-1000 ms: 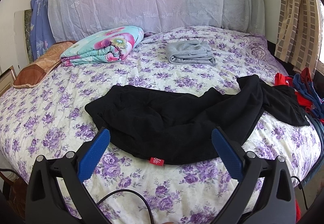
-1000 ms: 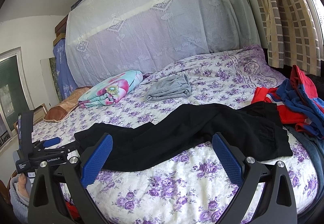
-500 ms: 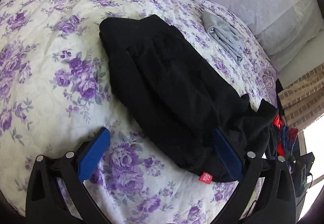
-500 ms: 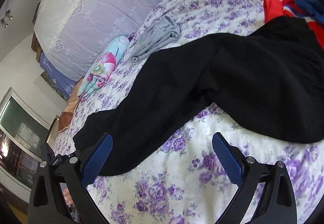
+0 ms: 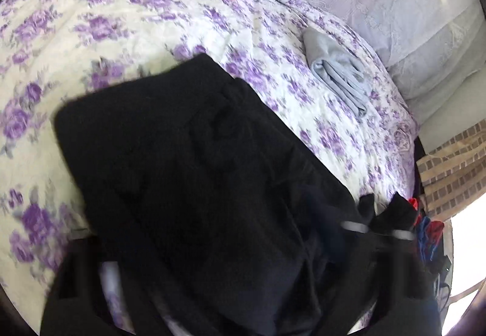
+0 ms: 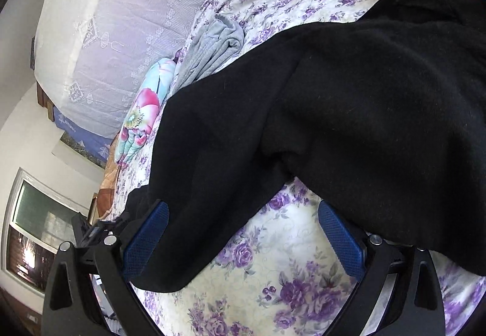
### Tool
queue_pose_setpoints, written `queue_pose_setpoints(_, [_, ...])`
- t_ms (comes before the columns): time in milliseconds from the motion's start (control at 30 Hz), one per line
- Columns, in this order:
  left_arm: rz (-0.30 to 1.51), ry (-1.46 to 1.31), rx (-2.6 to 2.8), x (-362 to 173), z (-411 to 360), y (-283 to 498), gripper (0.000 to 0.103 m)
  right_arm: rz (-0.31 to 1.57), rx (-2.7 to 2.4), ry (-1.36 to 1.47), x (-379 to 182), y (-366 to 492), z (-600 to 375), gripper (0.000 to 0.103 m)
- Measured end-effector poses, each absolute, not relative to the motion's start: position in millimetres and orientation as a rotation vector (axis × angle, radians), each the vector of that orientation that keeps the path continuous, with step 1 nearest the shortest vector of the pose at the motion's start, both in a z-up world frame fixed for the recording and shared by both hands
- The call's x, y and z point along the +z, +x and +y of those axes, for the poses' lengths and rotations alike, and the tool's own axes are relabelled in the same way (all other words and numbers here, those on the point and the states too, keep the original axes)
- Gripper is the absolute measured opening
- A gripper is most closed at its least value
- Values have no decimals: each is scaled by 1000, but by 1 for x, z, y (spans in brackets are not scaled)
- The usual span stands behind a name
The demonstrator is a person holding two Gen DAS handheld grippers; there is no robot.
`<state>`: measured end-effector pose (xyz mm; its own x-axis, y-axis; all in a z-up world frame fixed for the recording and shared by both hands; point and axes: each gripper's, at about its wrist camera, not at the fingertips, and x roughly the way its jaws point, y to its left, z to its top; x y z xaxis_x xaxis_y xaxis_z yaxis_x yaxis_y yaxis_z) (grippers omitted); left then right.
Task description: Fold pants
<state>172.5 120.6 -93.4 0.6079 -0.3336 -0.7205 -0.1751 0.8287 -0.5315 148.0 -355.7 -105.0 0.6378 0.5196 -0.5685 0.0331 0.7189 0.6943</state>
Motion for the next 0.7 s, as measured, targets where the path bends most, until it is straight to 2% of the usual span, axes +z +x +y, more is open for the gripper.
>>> queue_pose_setpoints(33, [916, -613, -98, -91, 125, 173, 29, 839, 311, 743, -105, 145, -357, 99])
queue_pose_setpoints(133, [850, -675, -154, -74, 148, 171, 21, 826, 312, 778, -105, 147, -362, 99])
queue_pose_setpoints(300, [568, -720, 41, -5, 235, 128, 21, 820, 296, 817, -99, 138, -364, 99])
queue_pose_setpoints(367, [527, -699, 181, 6, 270, 108, 21, 822, 303, 809, -98, 133, -360, 99])
queue_pose_setpoints(467, [590, -683, 299, -8, 300, 93, 21, 857, 307, 778, -99, 136, -350, 99])
queue_pose_setpoints(567, [674, -726, 324, -44, 308, 92, 21, 882, 295, 754, -96, 132, -347, 99])
queue_pose_setpoints(700, [652, -775, 325, -66, 316, 83, 23, 909, 263, 794, -93, 119, -355, 99])
